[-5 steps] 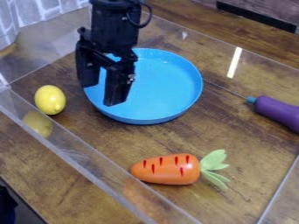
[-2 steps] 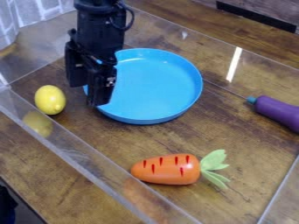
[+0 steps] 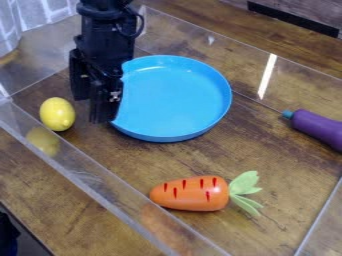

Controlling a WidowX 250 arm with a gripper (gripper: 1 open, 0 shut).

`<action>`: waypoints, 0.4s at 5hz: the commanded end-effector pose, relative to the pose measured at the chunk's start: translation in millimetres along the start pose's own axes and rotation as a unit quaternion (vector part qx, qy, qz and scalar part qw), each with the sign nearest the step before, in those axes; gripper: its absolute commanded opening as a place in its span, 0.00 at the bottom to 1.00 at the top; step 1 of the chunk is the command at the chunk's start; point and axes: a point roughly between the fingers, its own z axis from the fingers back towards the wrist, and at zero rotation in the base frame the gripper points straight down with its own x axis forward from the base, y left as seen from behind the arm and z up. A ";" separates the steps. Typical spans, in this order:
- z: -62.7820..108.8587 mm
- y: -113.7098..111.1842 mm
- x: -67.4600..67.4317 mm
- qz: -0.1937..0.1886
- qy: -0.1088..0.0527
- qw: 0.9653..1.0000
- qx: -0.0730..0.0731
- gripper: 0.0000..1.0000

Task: Put the lemon on the blue tray

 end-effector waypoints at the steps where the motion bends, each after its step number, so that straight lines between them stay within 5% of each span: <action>1: 5.8 10.0 -4.3 -0.011 -0.012 1.000 0.014 1.00; 2: 4.1 13.5 -8.8 -0.023 -0.013 0.999 0.019 1.00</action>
